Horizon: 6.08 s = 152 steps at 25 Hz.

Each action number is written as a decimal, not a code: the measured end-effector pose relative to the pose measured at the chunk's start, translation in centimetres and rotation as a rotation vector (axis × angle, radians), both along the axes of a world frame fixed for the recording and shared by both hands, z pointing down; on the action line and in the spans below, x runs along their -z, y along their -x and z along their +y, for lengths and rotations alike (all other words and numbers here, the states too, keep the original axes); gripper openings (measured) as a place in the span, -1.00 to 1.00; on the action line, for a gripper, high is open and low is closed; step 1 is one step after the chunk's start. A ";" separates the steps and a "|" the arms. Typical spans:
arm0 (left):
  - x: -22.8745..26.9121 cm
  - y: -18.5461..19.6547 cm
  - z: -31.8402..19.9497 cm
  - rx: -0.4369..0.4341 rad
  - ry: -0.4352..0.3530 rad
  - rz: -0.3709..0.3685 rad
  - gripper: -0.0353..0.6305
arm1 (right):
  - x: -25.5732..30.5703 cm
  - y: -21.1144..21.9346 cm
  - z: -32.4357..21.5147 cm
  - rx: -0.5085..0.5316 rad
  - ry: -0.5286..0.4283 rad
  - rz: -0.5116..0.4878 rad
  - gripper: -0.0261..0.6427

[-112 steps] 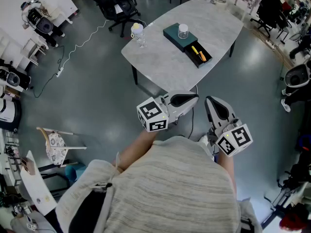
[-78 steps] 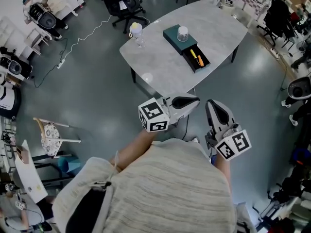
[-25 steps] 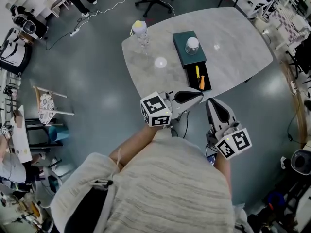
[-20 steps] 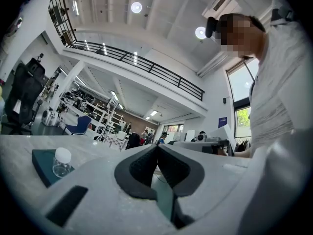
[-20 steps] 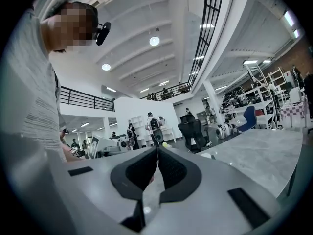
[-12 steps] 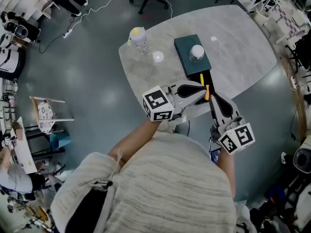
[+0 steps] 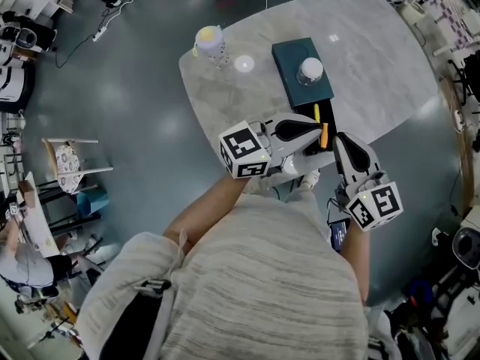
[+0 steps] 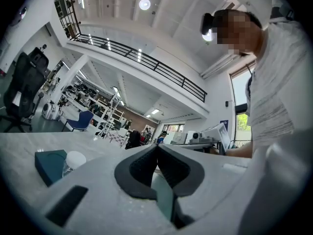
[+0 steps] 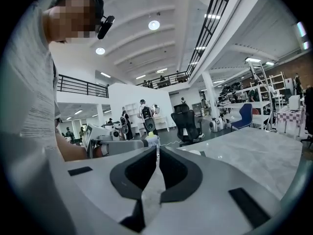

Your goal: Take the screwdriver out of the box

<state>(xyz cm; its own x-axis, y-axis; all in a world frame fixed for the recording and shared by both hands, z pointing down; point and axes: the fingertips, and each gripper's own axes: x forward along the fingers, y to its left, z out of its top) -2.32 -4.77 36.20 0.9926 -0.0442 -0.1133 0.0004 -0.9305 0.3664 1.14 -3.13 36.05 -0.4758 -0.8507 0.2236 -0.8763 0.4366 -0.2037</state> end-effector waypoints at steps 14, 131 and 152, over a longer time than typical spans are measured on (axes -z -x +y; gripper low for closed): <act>-5.5 -1.1 -3.2 0.127 0.052 -0.100 -0.84 | -5.8 0.1 -3.5 0.162 0.075 -0.013 -0.88; -13.3 1.3 -6.5 0.242 0.219 -0.251 -0.85 | -27.2 -5.2 -9.6 -0.219 0.697 0.126 -0.72; -10.7 -5.6 -5.0 0.258 0.195 -0.278 -0.85 | -11.5 -9.3 -10.0 -0.090 0.326 -0.095 -0.72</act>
<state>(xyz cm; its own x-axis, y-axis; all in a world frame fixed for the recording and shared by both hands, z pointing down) 3.28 -9.76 46.92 0.9377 -0.2893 0.1925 -0.3472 -0.8004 0.4887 10.41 -13.10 47.54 -0.4341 -0.7813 0.4485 -0.8787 0.2573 -0.4022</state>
